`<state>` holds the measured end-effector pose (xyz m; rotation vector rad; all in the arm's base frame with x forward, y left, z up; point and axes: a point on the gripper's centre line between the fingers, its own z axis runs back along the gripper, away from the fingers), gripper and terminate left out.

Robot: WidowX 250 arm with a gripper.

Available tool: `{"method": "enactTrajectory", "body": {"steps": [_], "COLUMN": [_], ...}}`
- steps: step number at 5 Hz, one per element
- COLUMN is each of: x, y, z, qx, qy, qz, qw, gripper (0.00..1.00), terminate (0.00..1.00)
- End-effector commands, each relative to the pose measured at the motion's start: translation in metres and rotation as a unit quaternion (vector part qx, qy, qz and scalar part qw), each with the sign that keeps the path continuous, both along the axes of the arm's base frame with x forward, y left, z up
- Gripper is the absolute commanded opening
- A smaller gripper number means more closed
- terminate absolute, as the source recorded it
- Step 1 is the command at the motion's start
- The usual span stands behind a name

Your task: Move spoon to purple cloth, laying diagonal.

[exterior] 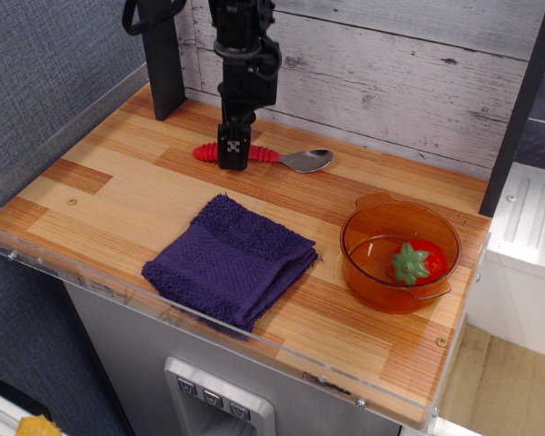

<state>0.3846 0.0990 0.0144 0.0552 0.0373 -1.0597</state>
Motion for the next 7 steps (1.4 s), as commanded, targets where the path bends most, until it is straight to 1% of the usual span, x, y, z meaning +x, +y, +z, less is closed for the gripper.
{"method": "enactTrajectory", "body": {"steps": [1, 2, 3, 4, 5, 6, 7], "x": [0.006, 0.006, 0.002, -0.004, -0.015, -0.027, -0.044], "y": [-0.003, -0.003, 0.002, 0.005, 0.015, 0.022, 0.024], "z": [0.010, 0.011, 0.018, 0.029, 0.044, 0.059, 0.067], "qx": [-0.001, -0.003, -0.001, 0.022, 0.026, 0.030, 0.040], "qy": [-0.023, -0.026, -0.026, -0.018, -0.033, -0.038, -0.027], "qz": [0.019, 0.025, 0.030, -0.013, -0.017, 0.010, 0.039], "qw": [0.9996, 0.9994, 0.9992, 0.9995, 0.9990, 0.9988, 0.9981], "gripper": [0.00, 0.00, 0.00, 0.00, 0.00, 0.00, 0.00], "terminate": [0.00, 0.00, 0.00, 0.00, 0.00, 0.00, 0.00]}}
